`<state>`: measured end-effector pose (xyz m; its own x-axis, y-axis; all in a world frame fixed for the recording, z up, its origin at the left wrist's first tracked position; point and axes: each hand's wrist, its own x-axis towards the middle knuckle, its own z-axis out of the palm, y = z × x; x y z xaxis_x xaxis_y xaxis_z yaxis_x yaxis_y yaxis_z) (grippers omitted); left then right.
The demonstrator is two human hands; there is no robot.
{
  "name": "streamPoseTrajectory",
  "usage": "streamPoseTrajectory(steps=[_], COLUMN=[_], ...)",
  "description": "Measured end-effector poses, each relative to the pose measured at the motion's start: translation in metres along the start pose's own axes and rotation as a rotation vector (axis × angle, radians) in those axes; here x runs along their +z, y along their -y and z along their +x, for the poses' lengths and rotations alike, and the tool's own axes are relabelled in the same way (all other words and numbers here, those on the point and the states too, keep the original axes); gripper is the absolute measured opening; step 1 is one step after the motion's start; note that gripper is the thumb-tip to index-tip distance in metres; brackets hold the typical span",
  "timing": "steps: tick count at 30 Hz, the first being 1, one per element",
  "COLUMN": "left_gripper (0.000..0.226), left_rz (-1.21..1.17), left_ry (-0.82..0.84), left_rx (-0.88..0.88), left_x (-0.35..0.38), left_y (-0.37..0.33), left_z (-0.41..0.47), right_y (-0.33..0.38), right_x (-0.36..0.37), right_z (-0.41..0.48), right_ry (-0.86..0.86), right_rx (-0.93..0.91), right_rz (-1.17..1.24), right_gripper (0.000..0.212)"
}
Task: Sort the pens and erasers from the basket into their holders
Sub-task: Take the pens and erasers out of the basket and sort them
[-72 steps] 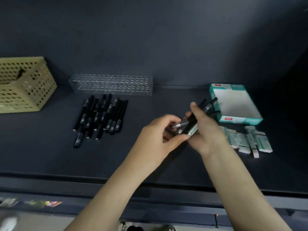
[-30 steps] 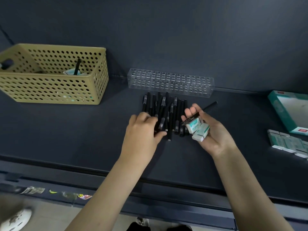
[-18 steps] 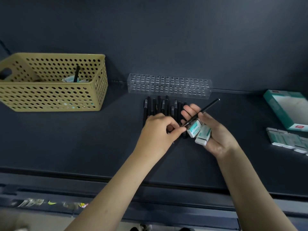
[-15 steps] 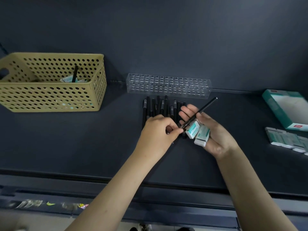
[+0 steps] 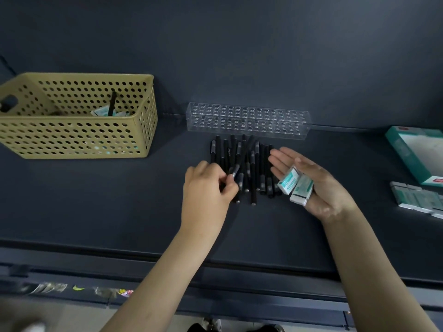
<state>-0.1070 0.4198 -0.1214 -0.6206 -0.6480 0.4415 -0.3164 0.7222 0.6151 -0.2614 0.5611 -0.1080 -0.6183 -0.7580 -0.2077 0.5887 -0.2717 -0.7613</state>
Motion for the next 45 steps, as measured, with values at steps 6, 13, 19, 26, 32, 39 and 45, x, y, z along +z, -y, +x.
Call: streamPoseTrajectory(steps=[6, 13, 19, 26, 32, 39, 45], left_gripper=[0.018, 0.02, 0.019, 0.015, 0.022, 0.018, 0.024], left_rz=[0.183, -0.393, -0.713, -0.983, -1.128, -0.966, -0.289], left_ry=[-0.045, 0.327, 0.563, 0.587, 0.479, 0.464, 0.36], left_rx=[0.111, -0.032, -0.28, -0.549, -0.607, -0.523, -0.022], left_x=[0.003, 0.002, 0.036, 0.08, 0.128, 0.174, 0.205], left_y=[-0.003, -0.059, -0.102, -0.156, -0.209, -0.239, -0.241], left_z=[-0.005, -0.007, -0.019, -0.026, -0.031, -0.042, -0.039], right_y=[-0.001, 0.002, 0.02, 0.058, 0.096, 0.131, 0.171], right_x=[0.002, 0.004, -0.019, -0.069, -0.123, -0.176, -0.22], right_z=[-0.001, -0.018, -0.038, -0.064, -0.1, -0.125, -0.13], right_ry=[0.001, 0.076, 0.066, -0.048, -0.321, -0.518, -0.569], right_rx=[-0.022, -0.148, -0.202, -0.24, -0.316, -0.338, -0.271], right_rz=[-0.014, 0.036, 0.023, -0.071, -0.22, -0.384, -0.943], right_gripper=[0.042, 0.045, 0.043, 0.041, 0.038, 0.015, 0.014])
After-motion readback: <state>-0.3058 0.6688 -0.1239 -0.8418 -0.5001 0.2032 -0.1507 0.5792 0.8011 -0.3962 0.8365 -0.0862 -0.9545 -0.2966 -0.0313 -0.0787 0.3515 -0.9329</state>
